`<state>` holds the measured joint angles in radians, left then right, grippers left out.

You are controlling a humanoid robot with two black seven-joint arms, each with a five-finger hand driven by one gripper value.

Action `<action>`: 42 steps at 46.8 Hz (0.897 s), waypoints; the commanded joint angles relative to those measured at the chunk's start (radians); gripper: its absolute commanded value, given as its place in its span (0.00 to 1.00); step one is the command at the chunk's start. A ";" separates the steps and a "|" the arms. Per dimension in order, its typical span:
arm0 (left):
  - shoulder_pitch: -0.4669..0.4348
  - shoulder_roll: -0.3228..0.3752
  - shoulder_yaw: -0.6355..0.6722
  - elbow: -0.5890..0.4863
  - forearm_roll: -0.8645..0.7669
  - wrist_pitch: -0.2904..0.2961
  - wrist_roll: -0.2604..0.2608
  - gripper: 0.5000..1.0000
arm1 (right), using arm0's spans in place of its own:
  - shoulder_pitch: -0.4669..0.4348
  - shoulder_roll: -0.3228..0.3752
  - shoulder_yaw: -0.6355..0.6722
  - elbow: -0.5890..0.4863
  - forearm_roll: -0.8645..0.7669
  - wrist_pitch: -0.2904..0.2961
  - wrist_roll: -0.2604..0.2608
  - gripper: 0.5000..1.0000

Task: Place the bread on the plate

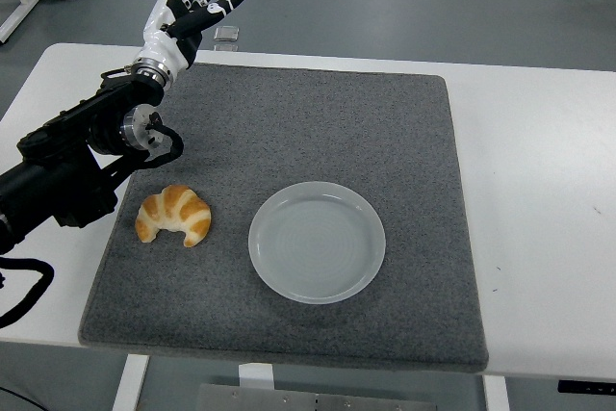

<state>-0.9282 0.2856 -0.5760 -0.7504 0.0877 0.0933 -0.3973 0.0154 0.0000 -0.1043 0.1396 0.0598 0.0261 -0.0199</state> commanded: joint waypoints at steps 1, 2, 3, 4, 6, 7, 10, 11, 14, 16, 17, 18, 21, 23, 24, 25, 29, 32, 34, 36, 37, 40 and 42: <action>-0.004 0.036 0.059 -0.044 0.000 -0.001 0.031 1.00 | 0.000 0.000 0.000 0.000 0.000 0.000 0.000 0.90; -0.004 0.049 0.079 -0.059 0.000 -0.001 0.047 1.00 | 0.000 0.000 0.000 0.000 0.000 0.000 0.000 0.90; -0.007 0.063 0.097 -0.073 0.000 -0.001 0.063 1.00 | 0.000 0.000 0.000 0.000 0.000 0.000 0.000 0.90; -0.014 0.076 0.119 -0.090 0.000 -0.001 0.080 1.00 | 0.000 0.000 0.000 0.000 0.000 0.000 0.000 0.90; -0.033 0.113 0.163 -0.121 0.000 -0.003 0.101 1.00 | 0.000 0.000 0.000 0.000 0.000 0.000 0.000 0.90; -0.044 0.135 0.189 -0.139 0.000 -0.004 0.109 1.00 | 0.000 0.000 0.000 0.000 0.000 0.000 0.000 0.90; -0.081 0.200 0.284 -0.190 0.000 -0.010 0.113 1.00 | 0.000 0.000 0.000 0.000 0.000 0.000 0.000 0.90; -0.098 0.217 0.315 -0.204 0.000 -0.017 0.113 1.00 | 0.000 0.000 0.000 0.000 0.000 0.000 0.000 0.90; -0.141 0.271 0.407 -0.251 0.001 -0.047 0.117 1.00 | 0.000 0.000 0.000 0.000 0.000 0.000 0.000 0.90; -0.162 0.312 0.458 -0.280 0.001 -0.069 0.117 1.00 | 0.000 0.000 0.000 0.000 0.000 0.000 0.000 0.90; -0.176 0.331 0.482 -0.294 0.001 -0.075 0.117 1.00 | 0.000 0.000 0.000 0.000 0.000 0.000 0.000 0.90; -0.191 0.348 0.505 -0.306 0.003 -0.081 0.117 1.00 | 0.000 0.000 0.000 0.000 0.000 0.000 0.000 0.90; -0.237 0.386 0.568 -0.336 0.029 -0.084 0.117 1.00 | 0.000 0.000 0.000 0.000 0.000 0.000 0.000 0.90; -0.261 0.408 0.608 -0.357 0.075 -0.089 0.117 1.00 | 0.000 0.000 0.000 0.000 0.000 0.000 0.000 0.90; -0.270 0.420 0.623 -0.371 0.102 -0.090 0.117 1.00 | 0.000 0.000 0.000 0.000 0.000 0.000 0.000 0.90; -0.279 0.432 0.633 -0.382 0.133 -0.093 0.117 1.00 | 0.000 0.000 0.000 0.000 0.000 0.000 0.000 0.90; -0.291 0.484 0.645 -0.443 0.254 -0.110 0.117 1.00 | 0.000 0.000 0.000 0.000 0.000 0.000 0.000 0.90; -0.291 0.520 0.647 -0.483 0.343 -0.124 0.118 1.00 | 0.000 0.000 0.000 0.000 0.000 0.000 0.000 0.90; -0.291 0.540 0.647 -0.506 0.404 -0.138 0.123 1.00 | 0.000 0.000 0.000 0.000 0.000 0.000 0.000 0.90; -0.290 0.561 0.647 -0.527 0.466 -0.155 0.126 1.00 | 0.000 0.000 0.000 0.000 0.000 0.000 0.000 0.90; -0.290 0.575 0.647 -0.538 0.499 -0.164 0.127 1.00 | 0.000 0.000 0.000 0.000 0.000 0.000 0.000 0.90; -0.293 0.618 0.645 -0.567 0.598 -0.198 0.126 1.00 | 0.000 0.000 0.000 0.000 0.000 0.000 0.000 0.90; -0.294 0.642 0.643 -0.581 0.658 -0.221 0.126 1.00 | 0.000 0.000 0.000 0.000 0.000 0.000 0.000 0.91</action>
<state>-1.2197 0.8920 0.0705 -1.3104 0.6609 -0.0956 -0.2711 0.0154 0.0000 -0.1043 0.1396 0.0598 0.0261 -0.0198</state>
